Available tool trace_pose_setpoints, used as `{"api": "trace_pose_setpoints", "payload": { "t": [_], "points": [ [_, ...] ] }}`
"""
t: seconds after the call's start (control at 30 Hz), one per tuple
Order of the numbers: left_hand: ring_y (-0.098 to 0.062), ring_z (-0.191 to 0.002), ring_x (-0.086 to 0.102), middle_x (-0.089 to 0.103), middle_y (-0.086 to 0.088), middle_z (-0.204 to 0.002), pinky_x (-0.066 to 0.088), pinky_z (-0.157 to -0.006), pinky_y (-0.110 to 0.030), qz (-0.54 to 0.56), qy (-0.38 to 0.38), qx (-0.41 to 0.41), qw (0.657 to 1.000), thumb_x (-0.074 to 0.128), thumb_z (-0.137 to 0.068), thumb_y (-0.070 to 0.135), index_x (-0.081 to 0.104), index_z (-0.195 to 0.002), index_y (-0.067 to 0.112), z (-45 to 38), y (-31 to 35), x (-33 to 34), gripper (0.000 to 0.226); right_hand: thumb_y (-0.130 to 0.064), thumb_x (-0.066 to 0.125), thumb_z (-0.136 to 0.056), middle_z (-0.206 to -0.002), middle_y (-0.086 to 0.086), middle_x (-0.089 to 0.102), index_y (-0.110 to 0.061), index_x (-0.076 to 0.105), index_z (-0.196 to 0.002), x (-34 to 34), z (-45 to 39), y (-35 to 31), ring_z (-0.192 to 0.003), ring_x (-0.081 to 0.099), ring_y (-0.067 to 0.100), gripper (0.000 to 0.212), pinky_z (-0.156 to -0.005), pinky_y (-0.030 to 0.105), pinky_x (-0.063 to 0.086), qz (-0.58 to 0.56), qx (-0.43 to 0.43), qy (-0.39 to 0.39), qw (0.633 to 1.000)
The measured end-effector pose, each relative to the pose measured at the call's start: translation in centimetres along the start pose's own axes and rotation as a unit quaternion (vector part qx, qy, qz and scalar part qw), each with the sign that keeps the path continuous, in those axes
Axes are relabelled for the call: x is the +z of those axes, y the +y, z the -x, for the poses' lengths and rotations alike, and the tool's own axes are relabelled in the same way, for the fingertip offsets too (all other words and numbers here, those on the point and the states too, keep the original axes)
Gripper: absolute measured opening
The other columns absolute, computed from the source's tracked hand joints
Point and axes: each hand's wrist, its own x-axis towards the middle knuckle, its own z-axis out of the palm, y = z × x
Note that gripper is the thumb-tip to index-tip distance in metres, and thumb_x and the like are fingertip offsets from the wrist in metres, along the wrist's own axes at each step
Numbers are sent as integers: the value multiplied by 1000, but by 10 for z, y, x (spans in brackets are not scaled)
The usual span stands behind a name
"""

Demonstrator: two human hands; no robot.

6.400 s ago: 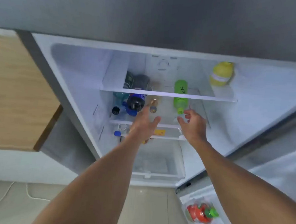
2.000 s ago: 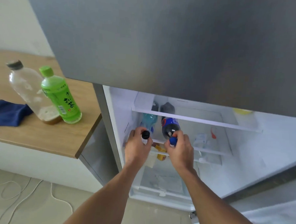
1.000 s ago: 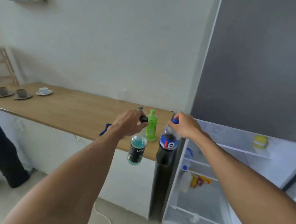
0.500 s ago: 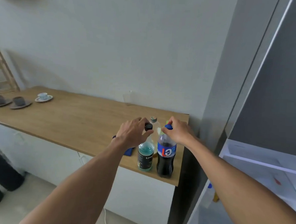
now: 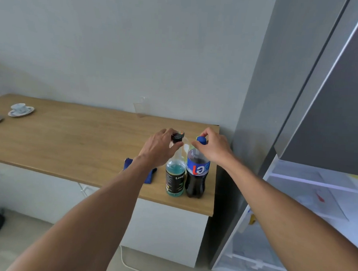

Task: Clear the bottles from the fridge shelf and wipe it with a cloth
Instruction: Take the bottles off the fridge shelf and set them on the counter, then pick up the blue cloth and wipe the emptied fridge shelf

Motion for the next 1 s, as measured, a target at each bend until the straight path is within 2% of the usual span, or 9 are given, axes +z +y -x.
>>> {"api": "trace_pose_setpoints", "payload": {
  "t": [0.13,0.23,0.33,0.43,0.6,0.7,0.8,0.9,1.0],
  "points": [
    [-21,-83,71,66,-3,-133,63,-76,-47,112,-27,-28,993,68,-97,48,47,-145,23,10,-5,-9,59,-64,74,-77,-104,-2,56,-32,49,-104,-4,17,-7,-86,53,18,49,-62,29,39,46,-7,32,998],
    [-22,-75,77,56,5,-134,64,-55,-35,140,-53,-30,988,71,-95,46,34,-152,31,24,-16,-18,69,-52,72,-84,-103,-4,45,-28,57,-109,0,38,-22,-92,46,15,38,-72,31,40,52,-77,131,987],
    [-27,-92,74,59,0,-138,65,-73,-45,110,-36,-55,992,72,-95,42,31,-154,31,44,-38,-24,73,-32,65,-94,-99,-5,59,-24,66,-105,15,59,-44,-81,56,4,14,-74,28,49,1,-170,128,977],
    [-23,-105,66,65,3,-134,60,-82,-46,32,-49,-106,993,69,-95,44,33,-153,32,73,-68,-28,69,-21,62,-98,-100,2,72,-18,73,-105,45,79,-62,-79,64,4,13,-75,26,54,-34,-191,46,980],
    [-25,-77,75,68,7,-125,63,-76,-46,-2,-92,-233,968,58,-95,47,36,-149,35,105,-122,-31,59,-14,53,-99,-108,5,78,-14,74,-117,116,88,-67,-96,71,20,27,-88,31,53,-77,-115,-68,988],
    [-16,-56,74,71,8,-111,64,-69,-40,-4,-122,-261,957,57,-97,45,36,-150,36,108,-152,-16,58,-19,58,-97,-113,6,73,-14,65,-130,164,70,-60,-102,67,18,34,-98,36,51,-93,-36,-152,983],
    [-10,-52,73,70,7,-106,64,-59,-34,7,-145,-267,953,58,-99,44,34,-152,40,98,-181,6,58,-30,64,-95,-131,8,63,-15,50,-142,213,49,-52,-119,60,23,51,-102,37,46,-102,49,-197,974],
    [-14,-55,75,75,0,-108,66,-65,-40,16,-164,-301,939,58,-99,45,38,-143,49,70,-218,35,49,-33,62,-96,-145,9,52,-20,42,-146,264,22,-38,-130,52,29,55,-104,40,42,-125,103,-191,968],
    [-18,-54,76,72,-3,-106,67,-66,-43,69,-154,-320,932,61,-97,45,41,-135,53,61,-232,49,44,-34,62,-95,-136,6,58,-29,50,-138,275,19,-35,-125,54,28,45,-105,44,43,-151,98,-115,977]
  ]
}}
